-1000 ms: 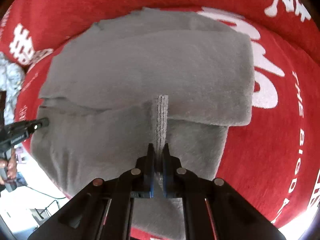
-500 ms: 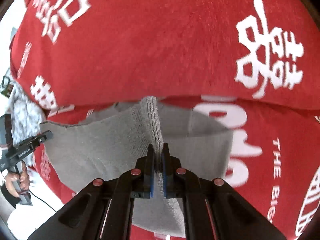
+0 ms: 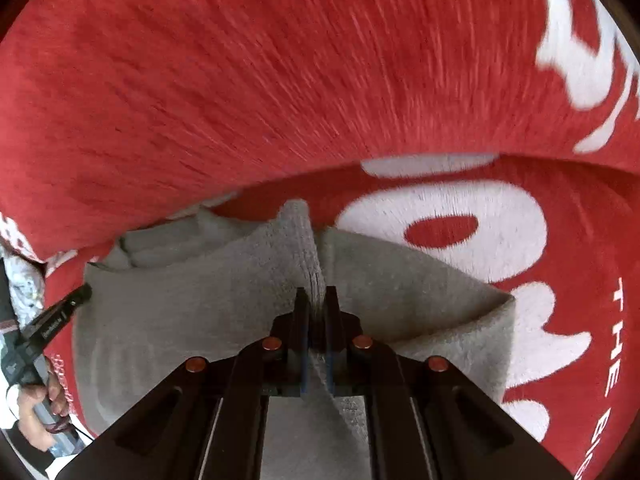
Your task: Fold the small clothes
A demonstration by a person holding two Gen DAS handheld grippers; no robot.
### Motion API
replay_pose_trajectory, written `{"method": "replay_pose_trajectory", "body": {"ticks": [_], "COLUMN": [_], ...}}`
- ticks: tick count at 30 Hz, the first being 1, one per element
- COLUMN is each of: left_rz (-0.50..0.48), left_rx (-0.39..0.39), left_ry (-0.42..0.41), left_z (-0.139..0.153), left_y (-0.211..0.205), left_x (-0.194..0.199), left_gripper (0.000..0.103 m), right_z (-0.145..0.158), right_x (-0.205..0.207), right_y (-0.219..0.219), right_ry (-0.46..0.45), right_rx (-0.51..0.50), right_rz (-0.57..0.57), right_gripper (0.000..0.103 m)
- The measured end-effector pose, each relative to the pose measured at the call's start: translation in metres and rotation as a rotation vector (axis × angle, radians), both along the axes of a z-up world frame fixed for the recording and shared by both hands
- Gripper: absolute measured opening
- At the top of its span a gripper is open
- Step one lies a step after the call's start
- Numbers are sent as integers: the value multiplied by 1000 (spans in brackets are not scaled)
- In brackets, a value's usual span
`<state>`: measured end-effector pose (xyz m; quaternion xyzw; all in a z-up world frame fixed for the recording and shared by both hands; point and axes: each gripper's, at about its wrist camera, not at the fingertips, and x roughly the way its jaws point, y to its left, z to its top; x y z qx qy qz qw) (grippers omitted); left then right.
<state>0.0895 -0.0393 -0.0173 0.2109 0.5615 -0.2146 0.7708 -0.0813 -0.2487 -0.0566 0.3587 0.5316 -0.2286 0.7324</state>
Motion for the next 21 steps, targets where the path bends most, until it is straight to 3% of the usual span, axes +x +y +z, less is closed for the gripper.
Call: {"method": "replay_pose_trajectory", "body": {"ticks": [1, 3, 4, 5, 7, 10, 14, 18, 21], "left_rz": [10, 48, 60, 69, 71, 46, -14, 17, 32], "left_rx": [2, 8, 21, 30, 10, -55, -47, -41, -50], "left_ry": [8, 16, 7, -3, 11, 145, 194, 281, 266], "left_z": [-1, 3, 7, 13, 27, 38, 44, 21, 14], "left_y": [2, 8, 12, 16, 27, 47, 66, 82, 95], "left_x": [2, 6, 7, 7, 6, -5, -48, -77, -91], "left_gripper": [14, 31, 44, 49, 49, 49, 49, 49, 56], "right_z": [-2, 2, 5, 10, 19, 38, 55, 42, 21], "right_x": [0, 0, -2, -5, -13, -32, -55, -76, -92], "right_y": [-1, -2, -3, -5, -9, 0, 33, 71, 92], "right_ry": [8, 39, 56, 67, 64, 17, -3, 9, 77], "right_rx": [-10, -35, -50, -60, -59, -30, -17, 51, 85], "right_rz": [-1, -7, -16, -27, -42, -14, 78, 124, 133], "right_gripper": [12, 24, 27, 27, 27, 27, 27, 27, 26]}}
